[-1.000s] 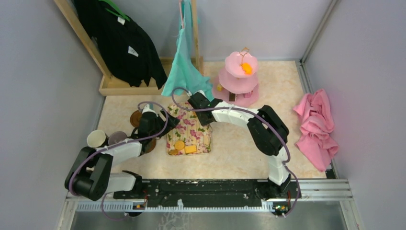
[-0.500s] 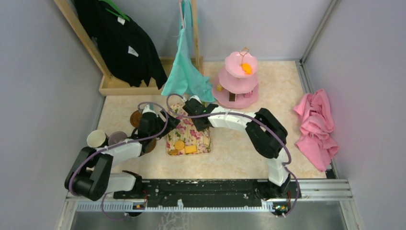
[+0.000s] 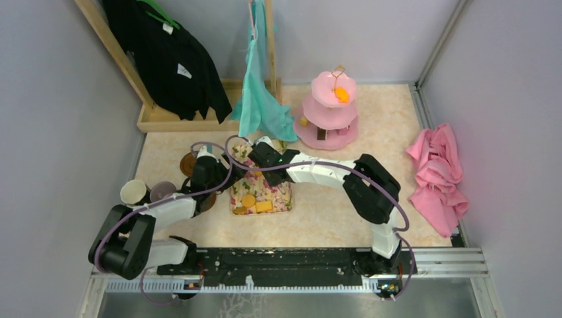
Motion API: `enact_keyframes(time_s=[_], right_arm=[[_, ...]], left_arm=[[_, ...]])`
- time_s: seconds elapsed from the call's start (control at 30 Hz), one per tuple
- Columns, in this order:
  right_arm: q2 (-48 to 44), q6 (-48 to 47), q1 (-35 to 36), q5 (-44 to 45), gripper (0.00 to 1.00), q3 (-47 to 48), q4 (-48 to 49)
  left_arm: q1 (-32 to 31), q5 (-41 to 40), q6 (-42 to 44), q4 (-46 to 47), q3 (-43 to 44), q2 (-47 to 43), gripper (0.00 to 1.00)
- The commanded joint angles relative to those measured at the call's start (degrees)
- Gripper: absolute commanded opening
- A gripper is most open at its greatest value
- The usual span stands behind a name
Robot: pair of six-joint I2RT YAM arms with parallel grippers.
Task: Serve the afternoon tea
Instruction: Pick up the desert from the tray.
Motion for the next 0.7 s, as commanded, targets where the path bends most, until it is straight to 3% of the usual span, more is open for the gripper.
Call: enact_keyframes(time_s=[0.0,0.67], right_arm=[[-6.4,-0.17,0.53,3.14,0.18,-0.14,3.02],[-14.34,-0.41,0.54,-2.43,0.27,-9.67,7.13]], left_arm=[[-0.3,0.25,-0.27,0.89,-0.52,-0.91,0.85],[-0.3,-0.77,0.18,0.63,-0.45,-1.65,0.85]])
